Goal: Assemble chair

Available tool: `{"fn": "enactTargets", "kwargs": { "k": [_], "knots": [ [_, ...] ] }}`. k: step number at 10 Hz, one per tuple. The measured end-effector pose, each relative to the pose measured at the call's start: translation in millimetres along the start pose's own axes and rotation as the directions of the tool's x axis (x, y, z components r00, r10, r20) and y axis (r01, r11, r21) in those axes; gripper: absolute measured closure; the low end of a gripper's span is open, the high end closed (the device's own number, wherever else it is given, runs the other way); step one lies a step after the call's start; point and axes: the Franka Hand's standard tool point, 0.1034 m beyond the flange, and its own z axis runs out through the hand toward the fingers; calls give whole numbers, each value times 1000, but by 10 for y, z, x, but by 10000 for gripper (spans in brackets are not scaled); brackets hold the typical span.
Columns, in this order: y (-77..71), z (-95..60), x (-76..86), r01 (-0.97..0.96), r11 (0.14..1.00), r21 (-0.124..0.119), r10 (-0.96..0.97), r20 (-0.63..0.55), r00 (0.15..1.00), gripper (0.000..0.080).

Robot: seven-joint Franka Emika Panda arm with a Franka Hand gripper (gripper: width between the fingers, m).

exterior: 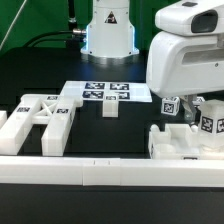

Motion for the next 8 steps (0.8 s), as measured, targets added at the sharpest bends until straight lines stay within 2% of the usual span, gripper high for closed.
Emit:
{"fn": "enactTargets", "kwargs": {
  "k": [1, 3, 5, 6, 7, 8],
  "knots": [
    [0, 0, 0, -11, 1000, 0, 11, 0, 1000, 515],
    [0, 1, 0, -48, 999, 0, 48, 0, 999, 513],
    [-3, 7, -1, -226, 974, 9, 226, -1, 974, 513],
    [13, 7, 3, -335, 942, 32, 335, -4, 942, 513],
    [4, 6, 6, -447, 894, 43, 447, 1, 895, 513],
    [-10, 8, 3, -549, 835, 41, 549, 9, 835, 513]
  ]
}}
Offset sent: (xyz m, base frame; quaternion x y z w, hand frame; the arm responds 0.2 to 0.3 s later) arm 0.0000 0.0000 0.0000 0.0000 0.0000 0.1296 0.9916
